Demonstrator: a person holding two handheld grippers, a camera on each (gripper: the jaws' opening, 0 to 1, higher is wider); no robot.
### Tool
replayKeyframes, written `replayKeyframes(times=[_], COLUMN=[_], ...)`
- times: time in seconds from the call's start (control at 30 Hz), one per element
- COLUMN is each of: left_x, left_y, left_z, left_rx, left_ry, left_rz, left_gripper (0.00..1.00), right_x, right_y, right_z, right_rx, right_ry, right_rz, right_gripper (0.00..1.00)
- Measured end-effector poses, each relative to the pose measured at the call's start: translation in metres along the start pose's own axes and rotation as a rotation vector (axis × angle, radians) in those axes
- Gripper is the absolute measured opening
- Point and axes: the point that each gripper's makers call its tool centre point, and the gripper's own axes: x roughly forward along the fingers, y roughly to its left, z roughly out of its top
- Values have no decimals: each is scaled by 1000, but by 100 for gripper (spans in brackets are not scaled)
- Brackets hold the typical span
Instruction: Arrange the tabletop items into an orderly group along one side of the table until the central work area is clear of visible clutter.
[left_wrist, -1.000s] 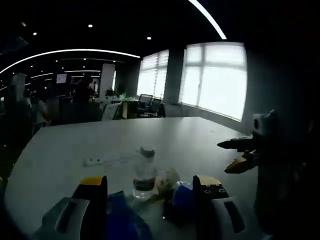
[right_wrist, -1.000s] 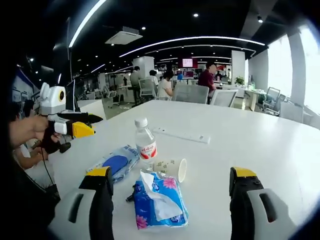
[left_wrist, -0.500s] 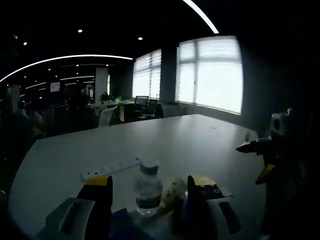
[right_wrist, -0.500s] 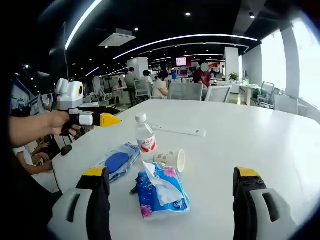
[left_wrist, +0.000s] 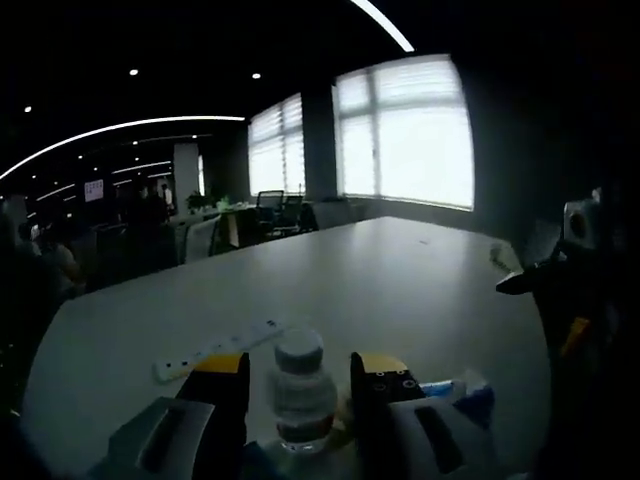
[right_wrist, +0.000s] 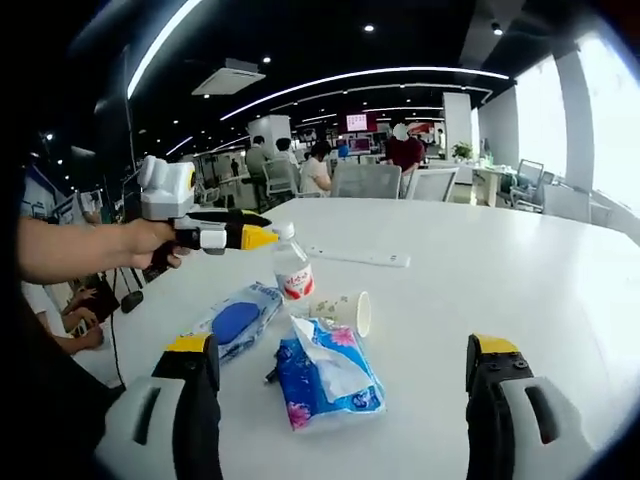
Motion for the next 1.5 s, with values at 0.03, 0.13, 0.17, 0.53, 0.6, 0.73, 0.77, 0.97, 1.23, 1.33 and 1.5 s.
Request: replayKeyframes(times=[0.03, 0.13, 0.17, 0.53, 0.6, 0.73, 0.77, 0.97, 1.23, 1.33, 1.5], left_x=[3, 7, 9, 26, 27, 27, 28, 29, 29, 28, 26], left_y=[2, 2, 3, 4, 1, -1, 0, 1, 2, 1, -4], left_z=[0, 0, 0, -3, -3, -3, -3, -2, -2, -2, 0], left_rx=[2, -8, -8, -33, -41, -31, -27, -26, -12, -1, -14], left_ry=[2, 1, 1, 7, 11, 5, 4, -32, -23, -3, 27], left_rz=[2, -1, -1, -13, -23, -19, -20, -10, -31, -61, -95], left_gripper=[36, 34, 33, 24, 21, 21, 21, 21, 20, 19, 19], right_x=[0, 1, 1, 4, 5, 5, 6, 9, 10, 11, 11], right_y=[0, 2, 3, 0, -2, -4, -5, -8, -12, -13, -14], right_z=[-1, -5, -6, -17, -18, -21, -21, -26, -29, -29, -27], right_rx=[4, 8, 7, 8, 8, 12, 13, 14, 0, 13, -17], right_ry=[-1, 8, 11, 36, 41, 47, 48, 63, 75, 73, 69], right_rz=[0, 2, 2, 2, -1, -9, -10, -16, -29, -30, -35], right_gripper=[99, 99, 99, 99, 99, 98, 98, 97, 95, 94, 93])
